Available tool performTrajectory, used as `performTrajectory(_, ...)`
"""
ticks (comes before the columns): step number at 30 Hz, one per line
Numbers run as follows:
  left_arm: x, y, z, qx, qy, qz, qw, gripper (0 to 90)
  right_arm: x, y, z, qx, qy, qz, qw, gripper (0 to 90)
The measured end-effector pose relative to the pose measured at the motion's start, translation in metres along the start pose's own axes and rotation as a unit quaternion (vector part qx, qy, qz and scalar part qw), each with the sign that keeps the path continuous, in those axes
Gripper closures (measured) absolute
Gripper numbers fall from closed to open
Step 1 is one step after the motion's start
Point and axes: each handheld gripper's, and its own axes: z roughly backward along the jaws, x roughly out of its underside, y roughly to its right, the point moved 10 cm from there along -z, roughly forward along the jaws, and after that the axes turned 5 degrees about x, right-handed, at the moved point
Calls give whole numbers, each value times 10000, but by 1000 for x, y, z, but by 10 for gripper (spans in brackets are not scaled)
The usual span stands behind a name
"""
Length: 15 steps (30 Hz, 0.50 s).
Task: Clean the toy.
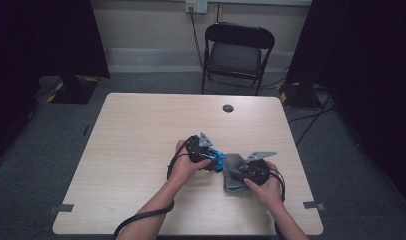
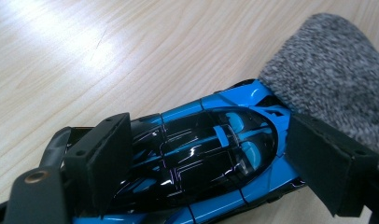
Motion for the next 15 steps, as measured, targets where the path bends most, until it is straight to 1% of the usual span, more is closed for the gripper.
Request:
performTrajectory(2,0,0,0,-2,-6,-8,10000,151,0,-4,0,-38,-24,36,10000,732)
performTrajectory(7,0,0,0,-8,-9,-4,10000,151,2,-16,-1,-228,-83,122,9996,732)
performTrajectory(15,0,-1,0,-12,-10,-12,10000,151,3,-28,-2,-400,-151,223,9988,732)
